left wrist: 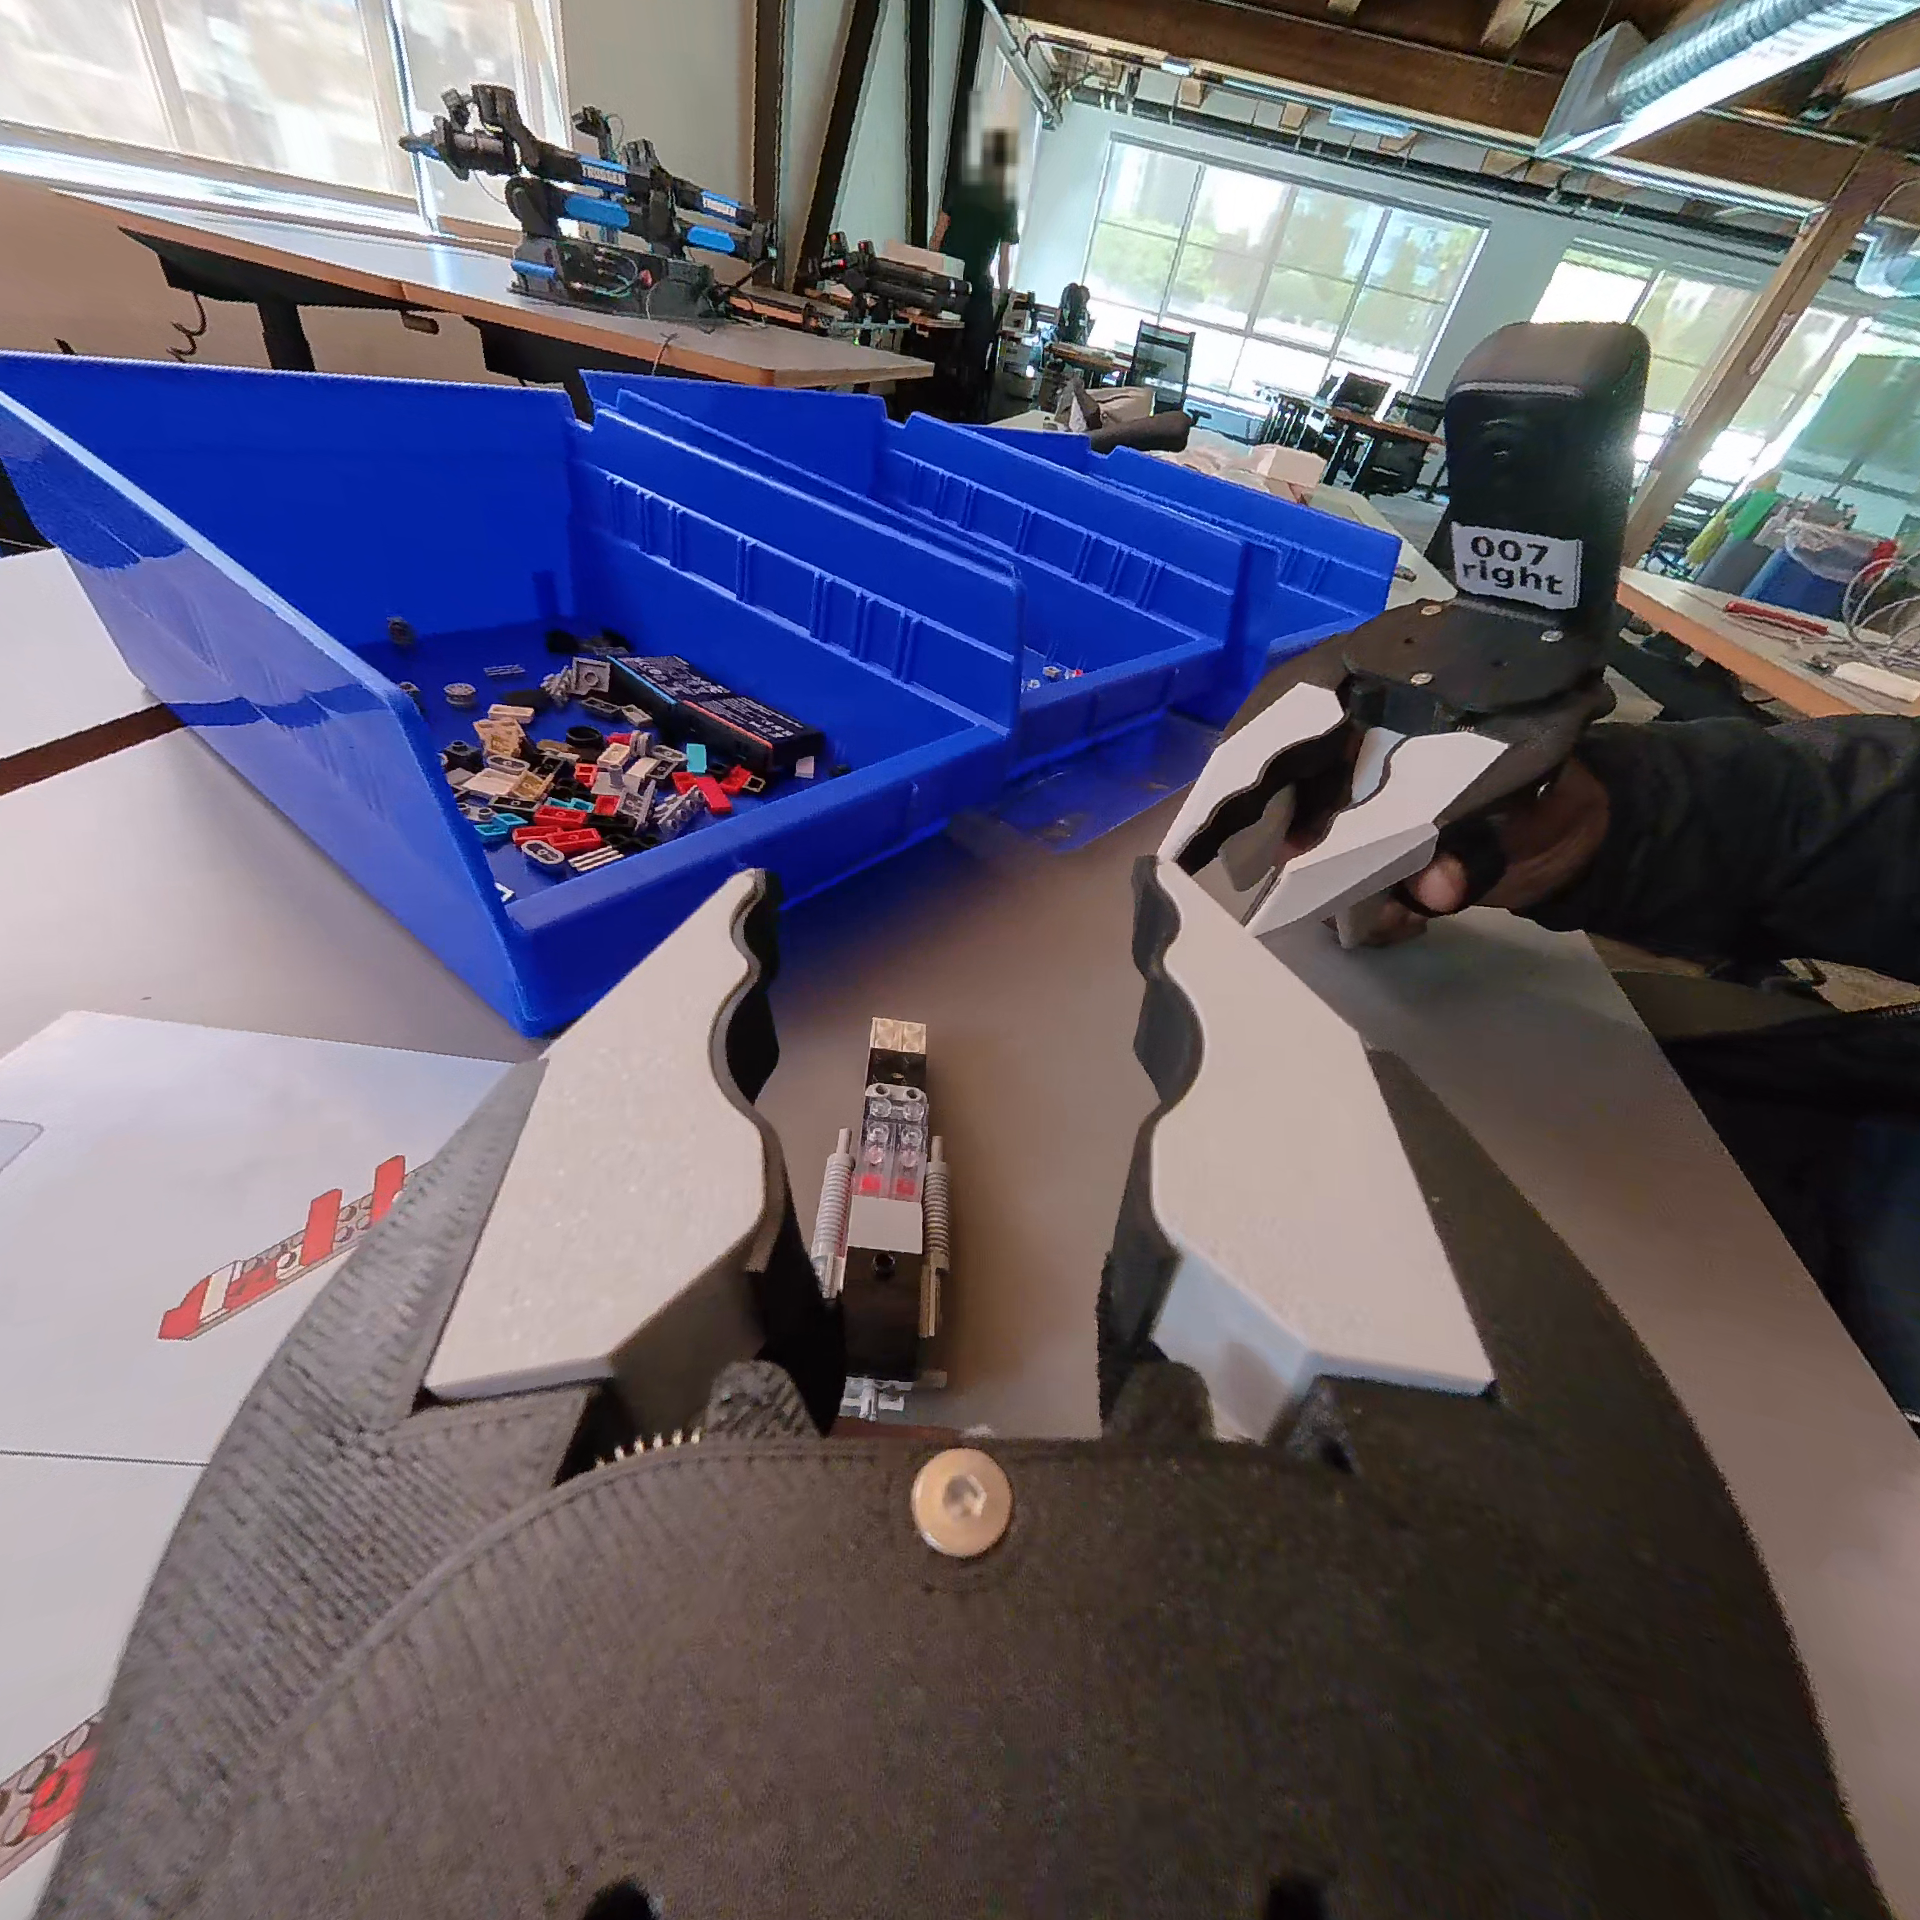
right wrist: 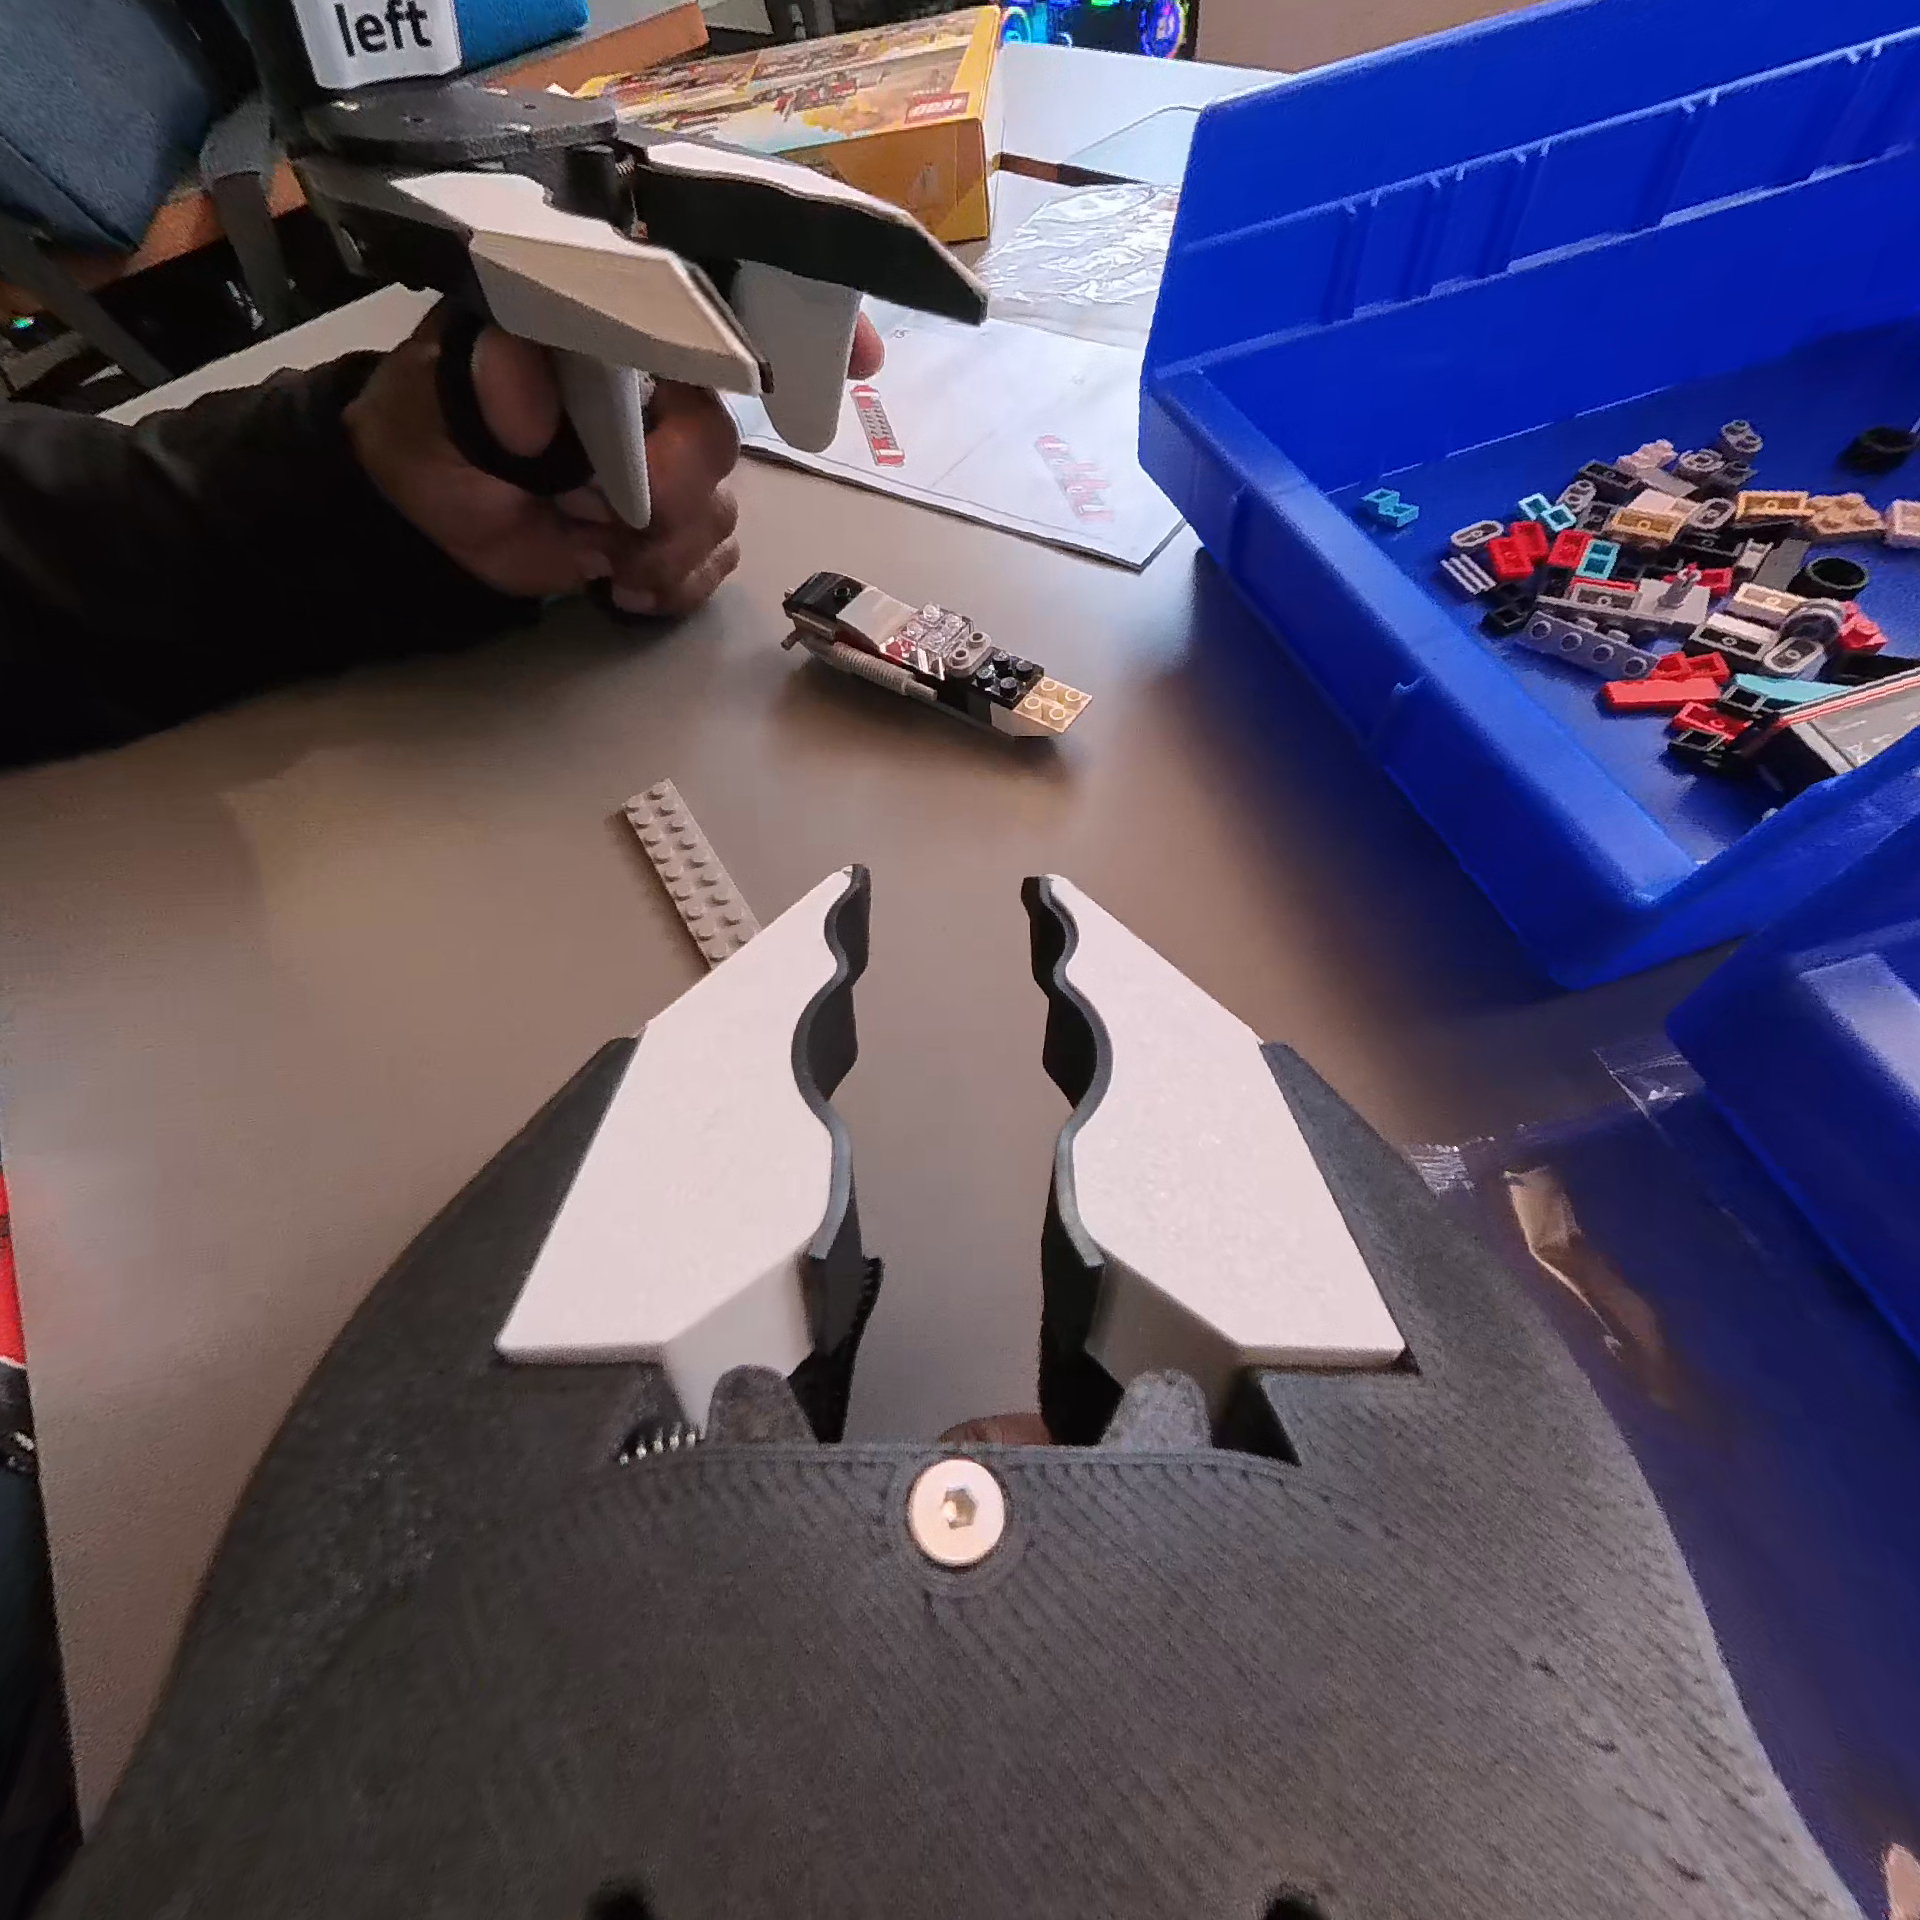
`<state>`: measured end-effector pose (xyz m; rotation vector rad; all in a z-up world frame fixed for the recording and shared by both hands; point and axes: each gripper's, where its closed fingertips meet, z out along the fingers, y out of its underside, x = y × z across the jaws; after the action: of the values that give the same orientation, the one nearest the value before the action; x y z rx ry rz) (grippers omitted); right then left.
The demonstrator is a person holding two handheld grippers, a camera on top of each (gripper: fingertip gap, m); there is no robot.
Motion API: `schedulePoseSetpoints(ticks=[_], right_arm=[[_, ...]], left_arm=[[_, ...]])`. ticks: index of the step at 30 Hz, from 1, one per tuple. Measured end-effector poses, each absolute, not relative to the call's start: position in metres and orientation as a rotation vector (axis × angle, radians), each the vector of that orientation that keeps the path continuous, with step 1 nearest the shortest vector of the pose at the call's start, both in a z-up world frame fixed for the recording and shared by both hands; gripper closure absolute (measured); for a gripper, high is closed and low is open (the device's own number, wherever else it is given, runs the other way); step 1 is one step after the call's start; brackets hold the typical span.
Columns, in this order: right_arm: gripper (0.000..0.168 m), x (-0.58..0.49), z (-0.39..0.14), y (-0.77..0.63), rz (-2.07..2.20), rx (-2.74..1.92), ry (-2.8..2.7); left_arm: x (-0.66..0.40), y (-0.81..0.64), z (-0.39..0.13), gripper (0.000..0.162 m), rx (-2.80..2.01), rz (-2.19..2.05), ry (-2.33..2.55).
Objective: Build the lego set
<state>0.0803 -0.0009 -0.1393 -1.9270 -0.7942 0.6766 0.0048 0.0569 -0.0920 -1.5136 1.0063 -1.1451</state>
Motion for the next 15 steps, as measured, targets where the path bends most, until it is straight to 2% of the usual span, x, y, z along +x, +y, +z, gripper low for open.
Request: schedulePoseSetpoints(ticks=[15], right_arm=[[0.138, 0.0794, -0.1406, -0.001, 0.687, -1.936, -0.799]], left_arm=[[0.0072, 0.0534, -0.0938, 0.094, -1.504, -1.12, 1.039]])
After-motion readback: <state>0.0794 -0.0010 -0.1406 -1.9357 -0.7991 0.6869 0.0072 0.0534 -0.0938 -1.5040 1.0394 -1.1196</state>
